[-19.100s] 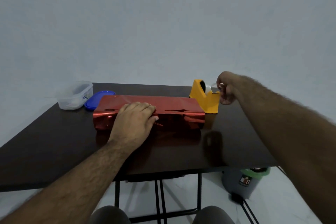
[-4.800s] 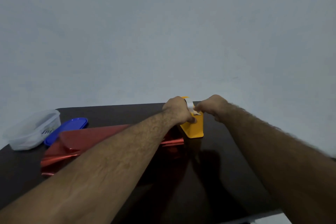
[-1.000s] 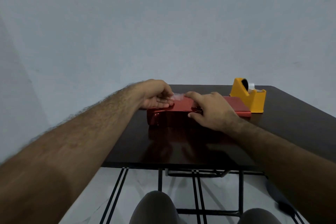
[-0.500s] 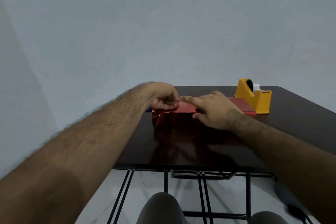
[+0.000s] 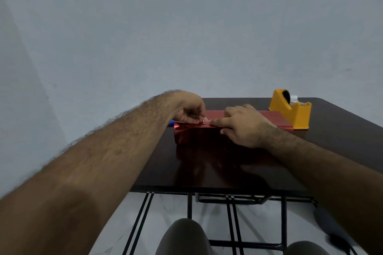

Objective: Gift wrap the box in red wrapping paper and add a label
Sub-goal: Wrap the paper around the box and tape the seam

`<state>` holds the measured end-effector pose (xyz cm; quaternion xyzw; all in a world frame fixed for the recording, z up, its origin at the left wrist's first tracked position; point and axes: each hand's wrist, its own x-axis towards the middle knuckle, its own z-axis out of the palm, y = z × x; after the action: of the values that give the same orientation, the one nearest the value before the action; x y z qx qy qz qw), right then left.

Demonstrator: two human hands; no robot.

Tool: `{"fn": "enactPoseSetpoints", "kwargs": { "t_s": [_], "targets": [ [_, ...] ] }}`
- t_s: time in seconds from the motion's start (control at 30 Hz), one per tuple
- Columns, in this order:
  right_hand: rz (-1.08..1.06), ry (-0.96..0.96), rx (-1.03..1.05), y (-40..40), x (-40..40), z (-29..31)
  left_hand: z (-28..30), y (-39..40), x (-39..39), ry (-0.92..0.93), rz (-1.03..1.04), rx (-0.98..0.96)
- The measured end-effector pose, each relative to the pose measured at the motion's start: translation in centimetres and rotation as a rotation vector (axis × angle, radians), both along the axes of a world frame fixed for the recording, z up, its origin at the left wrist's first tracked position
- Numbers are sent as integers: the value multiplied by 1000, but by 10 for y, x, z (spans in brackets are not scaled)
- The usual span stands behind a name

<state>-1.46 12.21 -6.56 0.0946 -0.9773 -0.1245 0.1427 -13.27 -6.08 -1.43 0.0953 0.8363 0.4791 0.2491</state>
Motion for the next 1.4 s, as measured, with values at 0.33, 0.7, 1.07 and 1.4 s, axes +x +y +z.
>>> {"fn": "enactPoseSetpoints", "kwargs": {
  "t_s": [0.33, 0.7, 1.07, 1.4],
  "targets": [
    [-5, -96, -126, 2, -8, 6, 1, 17, 5, 258, -39, -284],
    [-19, -131, -94, -1, -4, 9, 6, 25, 13, 351, -176, -670],
    [-9, -92, -119, -4, -3, 6, 6, 16, 9, 447, -86, -597],
    [-14, 30, -260, 2, 3, -5, 4, -23, -2, 438, 16, -517]
  ]
}}
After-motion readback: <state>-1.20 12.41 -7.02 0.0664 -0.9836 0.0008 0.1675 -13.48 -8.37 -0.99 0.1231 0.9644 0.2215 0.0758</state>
